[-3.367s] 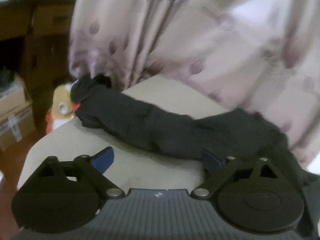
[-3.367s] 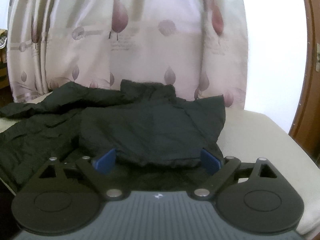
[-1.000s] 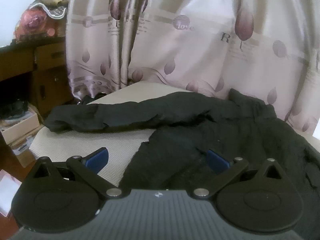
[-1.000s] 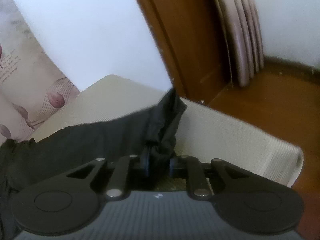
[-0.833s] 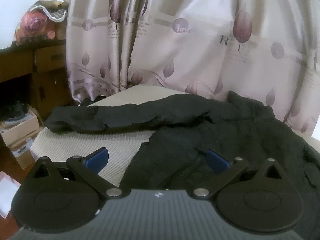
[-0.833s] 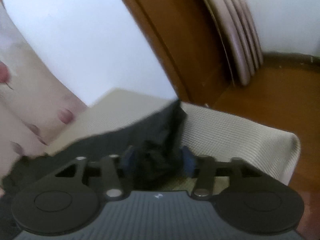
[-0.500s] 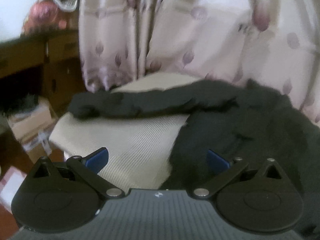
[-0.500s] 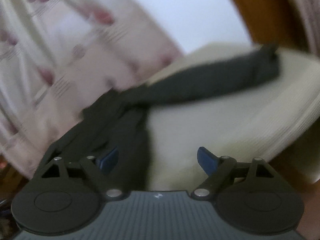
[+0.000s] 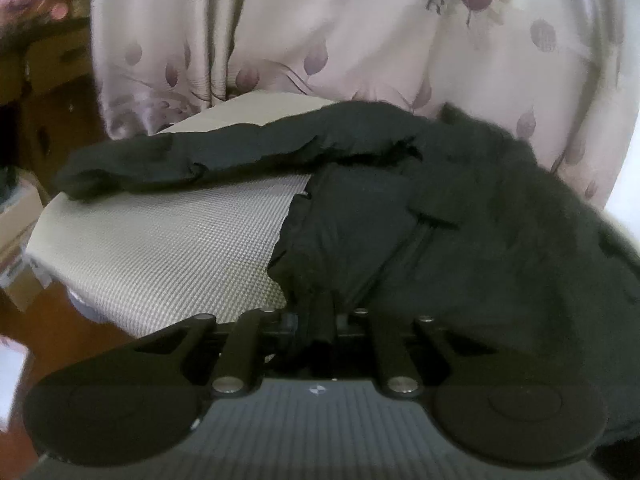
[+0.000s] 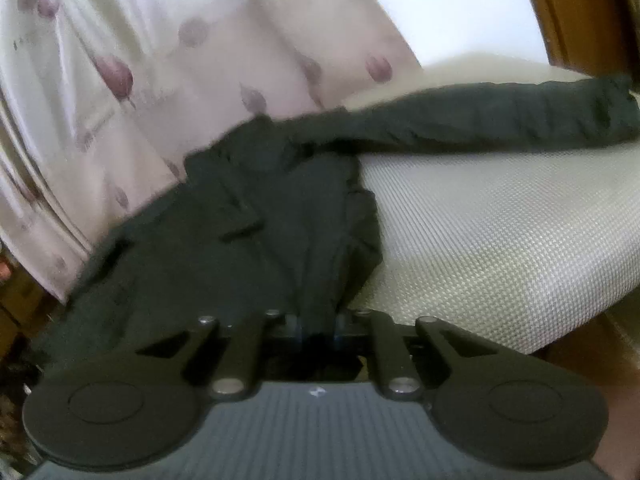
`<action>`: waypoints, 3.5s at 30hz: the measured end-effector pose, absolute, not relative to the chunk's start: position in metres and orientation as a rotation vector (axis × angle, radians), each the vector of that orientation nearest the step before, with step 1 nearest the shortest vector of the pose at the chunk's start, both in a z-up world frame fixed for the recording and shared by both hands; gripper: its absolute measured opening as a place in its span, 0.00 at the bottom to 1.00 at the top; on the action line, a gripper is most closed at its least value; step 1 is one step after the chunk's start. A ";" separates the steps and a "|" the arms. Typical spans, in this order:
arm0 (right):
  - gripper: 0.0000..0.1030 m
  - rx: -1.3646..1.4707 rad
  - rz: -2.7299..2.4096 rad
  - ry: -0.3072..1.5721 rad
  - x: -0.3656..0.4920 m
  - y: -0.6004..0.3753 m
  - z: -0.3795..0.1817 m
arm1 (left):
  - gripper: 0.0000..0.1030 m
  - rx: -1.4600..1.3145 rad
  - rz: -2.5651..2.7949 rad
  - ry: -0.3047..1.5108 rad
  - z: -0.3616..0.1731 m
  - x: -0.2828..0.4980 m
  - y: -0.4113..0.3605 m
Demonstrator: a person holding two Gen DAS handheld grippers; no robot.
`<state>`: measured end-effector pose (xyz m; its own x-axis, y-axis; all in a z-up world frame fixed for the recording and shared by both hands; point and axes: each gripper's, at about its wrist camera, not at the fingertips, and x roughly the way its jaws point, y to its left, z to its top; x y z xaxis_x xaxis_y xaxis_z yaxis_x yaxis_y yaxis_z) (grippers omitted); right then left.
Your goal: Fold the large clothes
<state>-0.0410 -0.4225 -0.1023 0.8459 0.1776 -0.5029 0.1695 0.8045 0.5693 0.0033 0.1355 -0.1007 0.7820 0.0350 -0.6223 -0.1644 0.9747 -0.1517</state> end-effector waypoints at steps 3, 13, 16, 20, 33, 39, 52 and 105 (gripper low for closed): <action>0.11 0.659 -0.002 0.552 -0.051 -0.428 -0.087 | 0.14 -0.207 0.088 0.654 -0.090 -0.014 0.134; 0.16 0.786 -0.041 0.635 -0.064 -0.440 -0.114 | 0.42 -0.031 0.078 0.649 -0.097 -0.039 0.115; 0.30 0.853 -0.058 0.557 -0.074 -0.451 -0.105 | 0.85 -0.018 0.103 0.566 -0.079 -0.052 0.114; 0.72 0.951 -0.137 0.387 -0.097 -0.483 -0.090 | 0.99 -0.048 0.128 0.396 -0.047 -0.069 0.109; 0.72 1.241 -0.408 0.212 -0.088 -0.626 -0.116 | 1.00 -0.154 -0.076 0.369 -0.030 -0.014 0.038; 0.72 1.214 -0.484 0.266 -0.062 -0.659 -0.126 | 1.00 -0.143 -0.100 0.410 -0.040 -0.006 0.023; 0.89 1.171 -0.596 0.266 -0.039 -0.648 -0.128 | 1.00 -0.165 -0.096 0.499 -0.052 0.015 0.025; 0.11 0.965 -0.266 0.236 0.172 -0.518 0.022 | 1.00 0.009 -0.037 0.719 -0.093 0.049 0.029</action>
<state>0.1724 -0.5184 0.0216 0.9422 -0.1177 -0.3138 0.3258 0.5415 0.7750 0.0494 0.0292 -0.0932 0.7519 -0.0310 -0.6586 0.0373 0.9993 -0.0045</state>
